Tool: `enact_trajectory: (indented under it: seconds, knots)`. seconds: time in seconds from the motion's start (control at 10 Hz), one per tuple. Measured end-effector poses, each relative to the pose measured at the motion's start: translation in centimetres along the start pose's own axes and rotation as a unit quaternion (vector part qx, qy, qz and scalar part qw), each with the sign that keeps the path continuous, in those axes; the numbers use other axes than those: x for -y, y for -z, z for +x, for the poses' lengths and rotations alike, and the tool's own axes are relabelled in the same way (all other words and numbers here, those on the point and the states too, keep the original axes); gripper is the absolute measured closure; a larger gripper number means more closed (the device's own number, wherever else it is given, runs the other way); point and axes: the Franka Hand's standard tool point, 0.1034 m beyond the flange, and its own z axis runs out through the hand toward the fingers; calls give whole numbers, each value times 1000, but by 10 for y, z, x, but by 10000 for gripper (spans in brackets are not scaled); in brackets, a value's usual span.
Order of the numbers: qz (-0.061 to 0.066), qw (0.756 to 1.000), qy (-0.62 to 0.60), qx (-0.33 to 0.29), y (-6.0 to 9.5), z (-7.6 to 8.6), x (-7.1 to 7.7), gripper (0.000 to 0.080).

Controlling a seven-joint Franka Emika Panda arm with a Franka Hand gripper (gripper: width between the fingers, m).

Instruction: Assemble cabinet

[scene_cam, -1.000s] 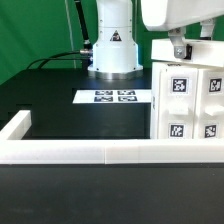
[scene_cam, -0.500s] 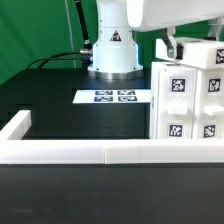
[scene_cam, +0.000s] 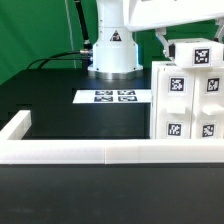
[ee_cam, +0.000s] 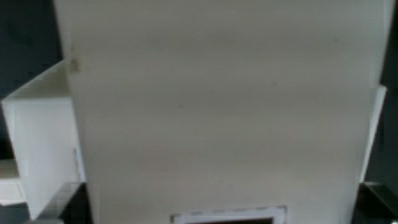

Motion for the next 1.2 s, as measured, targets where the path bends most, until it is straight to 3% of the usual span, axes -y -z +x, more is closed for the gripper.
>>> enact_trajectory:
  seconds: [0.7, 1.2]
  knots:
    - [10, 977, -214, 1, 0, 1, 2, 236]
    - [26, 909, -416, 2, -1, -1, 0, 236]
